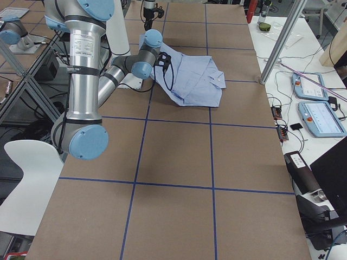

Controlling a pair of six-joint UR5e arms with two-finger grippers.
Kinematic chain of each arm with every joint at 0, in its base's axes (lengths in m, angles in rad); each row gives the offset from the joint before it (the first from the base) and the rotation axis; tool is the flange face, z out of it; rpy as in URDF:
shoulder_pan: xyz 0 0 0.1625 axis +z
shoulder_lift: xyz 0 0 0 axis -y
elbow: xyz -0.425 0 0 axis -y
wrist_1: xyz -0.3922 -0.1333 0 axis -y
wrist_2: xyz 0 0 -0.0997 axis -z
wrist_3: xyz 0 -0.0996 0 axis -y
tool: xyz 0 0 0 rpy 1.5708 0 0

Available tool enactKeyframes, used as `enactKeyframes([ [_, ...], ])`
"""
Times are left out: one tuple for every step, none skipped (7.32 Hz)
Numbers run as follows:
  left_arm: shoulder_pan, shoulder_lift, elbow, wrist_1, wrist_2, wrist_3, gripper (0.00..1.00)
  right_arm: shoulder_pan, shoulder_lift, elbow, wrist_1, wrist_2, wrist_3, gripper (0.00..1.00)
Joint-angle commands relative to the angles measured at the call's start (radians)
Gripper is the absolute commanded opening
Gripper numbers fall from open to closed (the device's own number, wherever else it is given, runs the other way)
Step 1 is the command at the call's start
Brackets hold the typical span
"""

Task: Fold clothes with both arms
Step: 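Fold the hem up toward the collar with both grippers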

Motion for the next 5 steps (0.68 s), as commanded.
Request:
enactKeyframes([
  [0.003, -0.035, 0.042, 0.004, 0.001, 0.002, 0.0, 0.026, 0.009, -0.023, 0.0, 0.003, -0.001, 0.0],
  [-0.004, -0.053, 0.079, 0.003, 0.005, 0.006, 0.0, 0.046, 0.018, -0.039, 0.0, 0.003, -0.017, 0.0],
  [-0.035, -0.058, 0.108, 0.001, 0.009, 0.011, 0.0, 0.07, 0.038, -0.067, 0.0, 0.005, -0.044, 0.0],
  [-0.059, -0.059, 0.127, 0.001, 0.011, 0.013, 0.0, 0.089, 0.052, -0.095, 0.0, 0.005, -0.046, 0.0],
  [-0.079, -0.059, 0.136, 0.001, 0.011, 0.013, 0.0, 0.102, 0.073, -0.116, 0.0, 0.003, -0.046, 0.0],
])
